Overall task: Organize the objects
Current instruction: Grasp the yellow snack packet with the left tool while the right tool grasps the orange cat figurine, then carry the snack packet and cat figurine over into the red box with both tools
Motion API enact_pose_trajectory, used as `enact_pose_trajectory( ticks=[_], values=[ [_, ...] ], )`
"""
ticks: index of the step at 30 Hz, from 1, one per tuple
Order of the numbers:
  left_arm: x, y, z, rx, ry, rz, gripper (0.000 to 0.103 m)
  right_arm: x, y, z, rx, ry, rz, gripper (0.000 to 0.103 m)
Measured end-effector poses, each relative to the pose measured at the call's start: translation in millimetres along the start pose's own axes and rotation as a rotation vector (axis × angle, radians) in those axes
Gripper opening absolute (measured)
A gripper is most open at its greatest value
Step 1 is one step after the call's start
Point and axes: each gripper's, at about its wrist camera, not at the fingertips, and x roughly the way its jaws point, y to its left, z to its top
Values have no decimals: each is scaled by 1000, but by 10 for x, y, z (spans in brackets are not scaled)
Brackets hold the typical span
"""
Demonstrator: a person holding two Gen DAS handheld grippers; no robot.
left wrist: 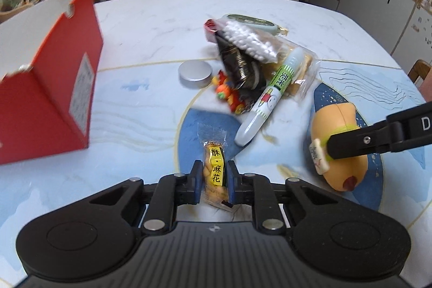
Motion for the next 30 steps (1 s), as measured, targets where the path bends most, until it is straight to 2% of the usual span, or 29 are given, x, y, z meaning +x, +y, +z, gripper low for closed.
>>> enact_pose_trajectory(
  ticks=[6, 14, 26, 30],
  values=[
    [-202, 166, -125, -47, -3, -21, 17, -80, 71, -115, -20, 15, 6, 38],
    [-598, 315, -189, -72, -49, -54, 17, -263, 313, -183, -61, 9, 36, 38],
    [-979, 677, -62, -115, -82, -82, 17, -378, 861, -101, -117, -9, 68, 38],
    [-1066, 847, 26, -108, -96, -67, 17, -380, 1069, -6, -144, -27, 76, 38]
  ],
)
